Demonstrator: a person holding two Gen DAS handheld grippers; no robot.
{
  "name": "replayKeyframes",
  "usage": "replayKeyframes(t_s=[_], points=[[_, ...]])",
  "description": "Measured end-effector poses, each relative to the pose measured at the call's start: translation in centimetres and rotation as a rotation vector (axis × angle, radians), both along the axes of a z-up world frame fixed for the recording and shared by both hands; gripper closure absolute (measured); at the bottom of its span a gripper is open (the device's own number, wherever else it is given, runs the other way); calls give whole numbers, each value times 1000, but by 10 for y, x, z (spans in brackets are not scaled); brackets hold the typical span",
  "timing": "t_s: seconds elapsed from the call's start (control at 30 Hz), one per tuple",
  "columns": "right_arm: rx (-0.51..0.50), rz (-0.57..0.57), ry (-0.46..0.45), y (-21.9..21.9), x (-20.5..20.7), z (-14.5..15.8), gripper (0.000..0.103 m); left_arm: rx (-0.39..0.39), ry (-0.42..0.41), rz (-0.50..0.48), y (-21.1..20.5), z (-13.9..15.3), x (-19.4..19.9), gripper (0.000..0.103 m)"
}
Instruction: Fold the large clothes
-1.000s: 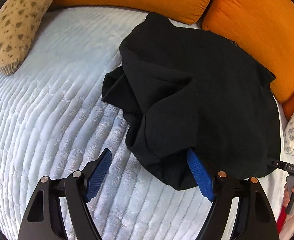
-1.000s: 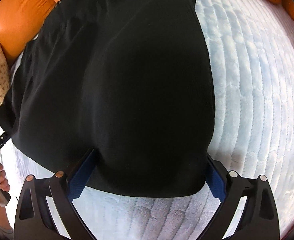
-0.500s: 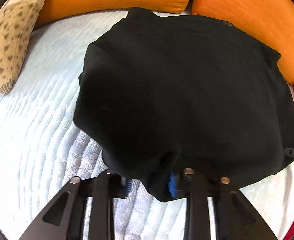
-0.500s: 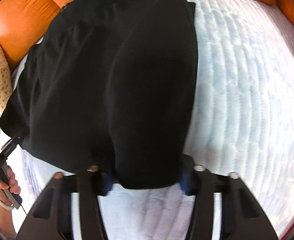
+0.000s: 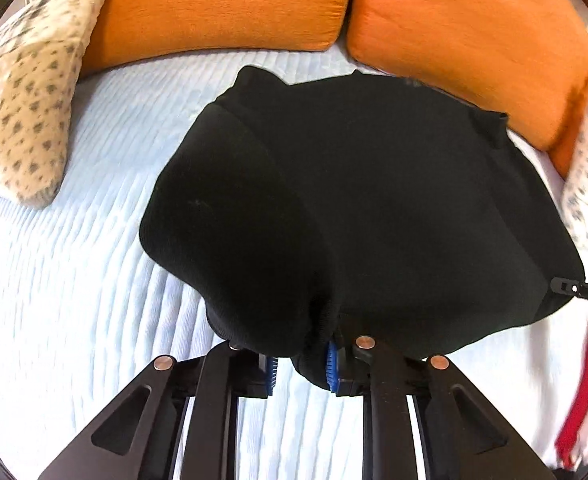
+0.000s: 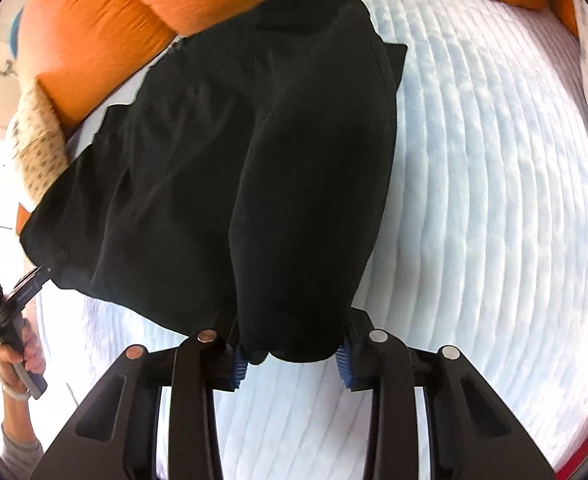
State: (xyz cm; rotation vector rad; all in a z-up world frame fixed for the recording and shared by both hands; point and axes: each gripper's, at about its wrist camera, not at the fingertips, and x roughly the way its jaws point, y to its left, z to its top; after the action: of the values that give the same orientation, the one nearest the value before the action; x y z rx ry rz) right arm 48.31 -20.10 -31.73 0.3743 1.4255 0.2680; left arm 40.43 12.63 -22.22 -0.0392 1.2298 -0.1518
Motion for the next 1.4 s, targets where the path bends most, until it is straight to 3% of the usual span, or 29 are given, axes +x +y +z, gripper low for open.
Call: replayKeyframes(t_s=[0.1,0.23,0.33,0.4,0.47,0.53,0.6,0.7,0.77,0.87,0.93,0.97,1.07,1.13,1.3,1.4], points=[[9,28,26,-6,-36,5,69,-3,36,-44,4,-1,-34,81],[-116,104,22,8,-86,5,69,28,74,-92,-2,-18,-80,80],[-161,115,9,15,-111,1,68,77,59,-93,-7,-32,-96,80],[-192,101,-22,19,-119,-1,67,67,68,-69,-8,-41,-96,79],[-218,87,-21,32,-114,-10,58,55,77,-33,-5,-52,-89,77],[-261,51,-18,29,-121,-18,33,41,94,-5,-3,-64,-91,70],[-301,26,-2,23,-123,-23,17,51,96,18,4,-74,-89,55],[-306,-33,-23,8,-137,-12,15,-11,88,102,22,-78,-93,36],[-344,-70,-73,3,-150,10,15,-88,76,196,42,-79,-96,28],[-483,-113,-264,20,-166,61,15,-243,122,310,68,-95,-93,23],[-482,-122,-398,39,-175,89,15,-274,113,354,72,-96,-90,23],[-428,-102,-496,59,-180,105,15,-274,108,363,72,-96,-89,23],[-314,-62,-602,101,-179,113,24,-317,86,461,81,-93,-99,23],[-211,-51,-570,141,-159,93,62,-366,68,560,90,-94,-102,31],[-154,-18,-442,184,-126,39,73,-370,35,518,79,-86,-105,73],[-143,-17,-400,177,-131,22,78,-356,23,499,74,-83,-100,81]])
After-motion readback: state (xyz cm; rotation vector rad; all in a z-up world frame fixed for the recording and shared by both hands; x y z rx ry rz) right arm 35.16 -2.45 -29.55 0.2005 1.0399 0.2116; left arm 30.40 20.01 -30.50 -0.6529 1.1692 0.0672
